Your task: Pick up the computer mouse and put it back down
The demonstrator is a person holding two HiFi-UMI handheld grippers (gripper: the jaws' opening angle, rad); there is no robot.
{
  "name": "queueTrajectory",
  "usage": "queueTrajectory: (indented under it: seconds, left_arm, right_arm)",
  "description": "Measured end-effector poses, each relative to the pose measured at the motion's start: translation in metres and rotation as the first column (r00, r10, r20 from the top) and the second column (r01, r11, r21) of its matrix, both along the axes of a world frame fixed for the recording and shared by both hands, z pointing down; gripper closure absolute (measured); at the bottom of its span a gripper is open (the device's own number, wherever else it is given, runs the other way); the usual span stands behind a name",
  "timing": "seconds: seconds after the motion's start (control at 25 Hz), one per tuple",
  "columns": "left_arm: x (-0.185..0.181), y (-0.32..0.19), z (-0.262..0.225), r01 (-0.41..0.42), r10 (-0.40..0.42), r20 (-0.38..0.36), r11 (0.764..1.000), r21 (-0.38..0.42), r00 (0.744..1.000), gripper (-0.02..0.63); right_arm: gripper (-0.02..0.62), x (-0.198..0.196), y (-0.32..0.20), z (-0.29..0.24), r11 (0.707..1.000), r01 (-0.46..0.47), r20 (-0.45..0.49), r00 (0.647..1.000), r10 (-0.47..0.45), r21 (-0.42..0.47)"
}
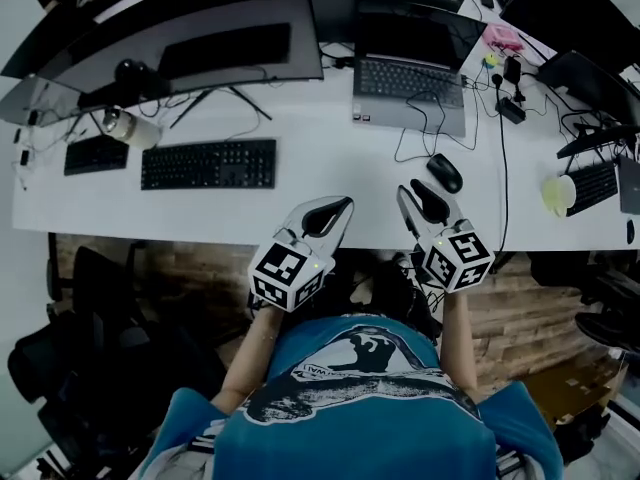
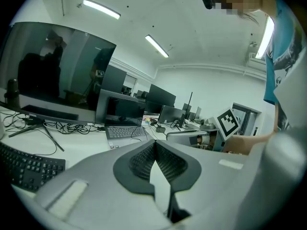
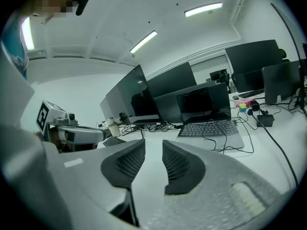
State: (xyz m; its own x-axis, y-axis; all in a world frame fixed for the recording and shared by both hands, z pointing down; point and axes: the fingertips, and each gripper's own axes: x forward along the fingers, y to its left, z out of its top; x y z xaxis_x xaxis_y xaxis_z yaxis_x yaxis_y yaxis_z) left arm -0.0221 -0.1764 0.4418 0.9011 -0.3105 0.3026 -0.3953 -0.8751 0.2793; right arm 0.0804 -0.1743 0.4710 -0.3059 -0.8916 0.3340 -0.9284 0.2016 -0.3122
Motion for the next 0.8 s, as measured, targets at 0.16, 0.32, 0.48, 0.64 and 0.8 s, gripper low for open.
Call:
queueTrajectory:
  seconds: [0.16,0.32,0.48,0.64,0.8]
  left_arm:
    - [-0.005,0.003,0.002,0.014,-0.014,-0.019,1.0,-0.007,1.0,0.594]
    - [-0.004,0.011,0.0,0.014,-0.014,-0.036,1.0,-0.01,0.999,0.594]
    - [0.001,0.021,-0.002,0.01,-0.01,-0.035,1.0,-0.001,0.999,0.594]
    - [0.01,0.042,-0.008,0.004,-0.004,-0.04,1.0,0.0,0.999,0.594]
    - [0.019,0.07,-0.012,-0.005,0.005,-0.041,1.0,0.004,0.999,0.594]
  right_arm:
    - [0.502,-0.013,0.01,0.0,1.0,0.013,-0.005,1.0,-0.013,-0.006]
    - [0.529,-0.019,0.019,-0.006,1.0,0.027,-0.005,1.0,-0.027,-0.005]
    - [0.531,-0.02,0.032,-0.015,0.999,0.033,-0.001,0.999,-0.033,0.009]
    - [0.557,-0.017,0.055,-0.019,0.999,0.03,0.015,0.999,-0.03,0.013]
    - [0.562,-0.013,0.08,-0.02,0.999,0.037,0.024,0.999,-0.038,0.022]
